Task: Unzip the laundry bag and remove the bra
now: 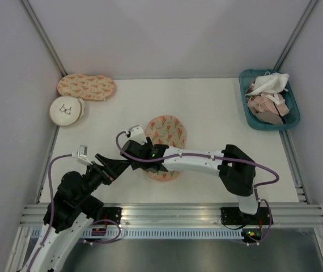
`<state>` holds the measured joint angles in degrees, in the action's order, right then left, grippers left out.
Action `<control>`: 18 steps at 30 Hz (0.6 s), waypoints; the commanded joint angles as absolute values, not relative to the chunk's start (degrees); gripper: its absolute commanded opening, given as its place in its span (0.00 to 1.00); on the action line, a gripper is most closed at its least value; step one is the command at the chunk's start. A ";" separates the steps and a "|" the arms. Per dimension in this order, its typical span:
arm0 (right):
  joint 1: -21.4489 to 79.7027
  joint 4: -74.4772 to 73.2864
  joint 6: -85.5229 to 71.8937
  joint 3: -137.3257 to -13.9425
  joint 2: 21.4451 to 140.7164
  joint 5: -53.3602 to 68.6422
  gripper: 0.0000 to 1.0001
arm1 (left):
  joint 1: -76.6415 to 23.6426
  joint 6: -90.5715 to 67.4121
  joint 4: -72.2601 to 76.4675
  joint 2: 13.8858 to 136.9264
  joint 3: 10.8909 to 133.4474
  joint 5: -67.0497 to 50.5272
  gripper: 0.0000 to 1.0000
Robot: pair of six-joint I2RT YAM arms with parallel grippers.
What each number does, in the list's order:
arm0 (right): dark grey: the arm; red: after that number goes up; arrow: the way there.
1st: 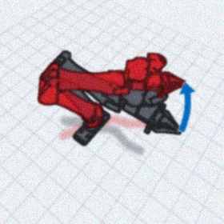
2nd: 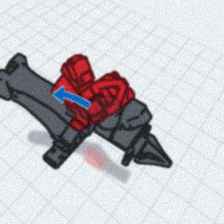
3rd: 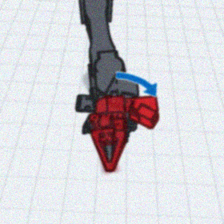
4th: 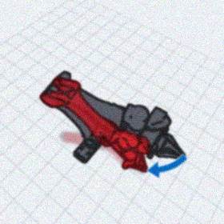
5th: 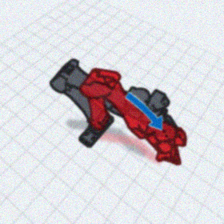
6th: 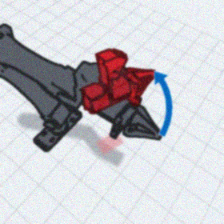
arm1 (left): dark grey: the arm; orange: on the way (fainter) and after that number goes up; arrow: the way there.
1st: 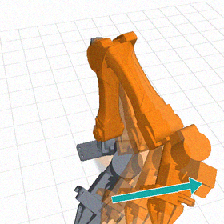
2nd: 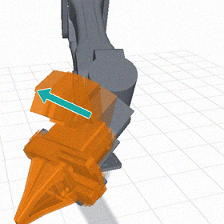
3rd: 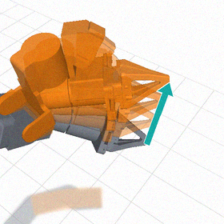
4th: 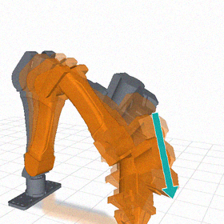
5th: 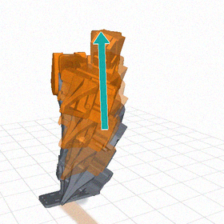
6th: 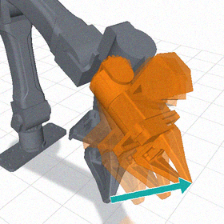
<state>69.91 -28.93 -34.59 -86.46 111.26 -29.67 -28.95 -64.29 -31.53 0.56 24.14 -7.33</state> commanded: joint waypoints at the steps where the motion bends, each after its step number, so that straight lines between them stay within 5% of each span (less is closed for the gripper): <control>1: 70.05 -28.65 -33.75 -92.36 114.60 -30.67 0.68 | -28.74 -63.55 -32.34 -3.87 28.38 -8.44 0.99; 15: 68.38 -33.66 -38.67 -96.68 124.54 -36.47 0.43 | -28.74 -61.79 -42.10 -4.04 37.97 -1.14 0.99; 17: 68.38 -33.75 -38.58 -96.50 124.37 -36.91 0.31 | -28.74 -61.87 -42.10 -4.04 37.71 -1.23 0.99; 18: 68.38 -33.75 -38.67 -96.07 124.02 -37.18 0.14 | -28.74 -62.14 -42.19 -4.04 37.62 -1.40 0.99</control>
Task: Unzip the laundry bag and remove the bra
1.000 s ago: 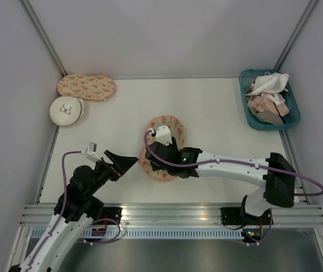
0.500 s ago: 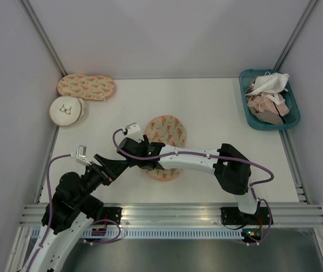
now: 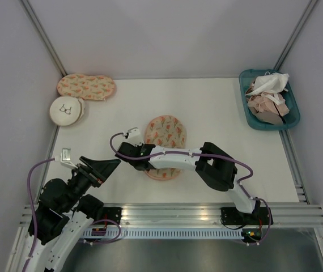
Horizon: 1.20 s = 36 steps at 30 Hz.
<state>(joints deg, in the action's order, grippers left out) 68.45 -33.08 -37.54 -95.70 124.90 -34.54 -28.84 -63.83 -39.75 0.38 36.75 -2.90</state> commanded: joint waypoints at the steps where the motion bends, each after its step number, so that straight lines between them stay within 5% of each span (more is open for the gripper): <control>1: 68.38 -33.58 -38.58 -95.72 123.49 -37.53 0.05 | -28.74 -62.05 -42.19 -4.04 37.53 -1.41 0.99; 10: 68.47 -29.01 -38.41 -85.44 111.46 -37.79 0.00 | -28.74 -62.14 -42.45 -4.04 37.27 -1.14 0.99; 20: 68.21 -24.78 -42.10 -66.89 84.06 -43.14 0.00 | -28.74 -62.66 -42.10 -3.87 35.33 -0.18 0.99; 26: 65.92 -50.85 -62.27 -66.18 76.65 -61.24 0.01 | -28.74 -62.67 -40.78 -2.64 33.05 -0.61 0.99; 30: 63.11 -77.79 -93.94 -64.08 72.52 -68.81 0.01 | -28.74 -62.05 -40.08 -1.06 32.69 -1.32 0.99; 33: 62.67 -82.96 -99.92 -61.18 68.83 -70.66 0.01 | -28.74 -61.61 -39.29 -0.35 33.13 -1.58 0.99; 34: 62.32 -82.71 -98.71 -60.82 68.04 -70.84 0.04 | -28.74 -61.61 -39.03 -0.35 33.22 -1.93 0.99; 35: 61.27 -81.83 -96.09 -60.65 67.51 -70.93 0.18 | -28.74 -61.52 -38.68 -0.35 33.31 -2.02 0.99; 36: 60.74 -78.35 -92.93 -61.34 67.76 -70.14 0.48 | -28.74 -61.44 -38.58 1.39 33.48 -2.37 0.99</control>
<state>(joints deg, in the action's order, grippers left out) 62.04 -70.54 -88.31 -60.80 69.28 -64.99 -28.84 -63.75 -41.41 0.43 32.75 -1.56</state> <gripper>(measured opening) 0.248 0.991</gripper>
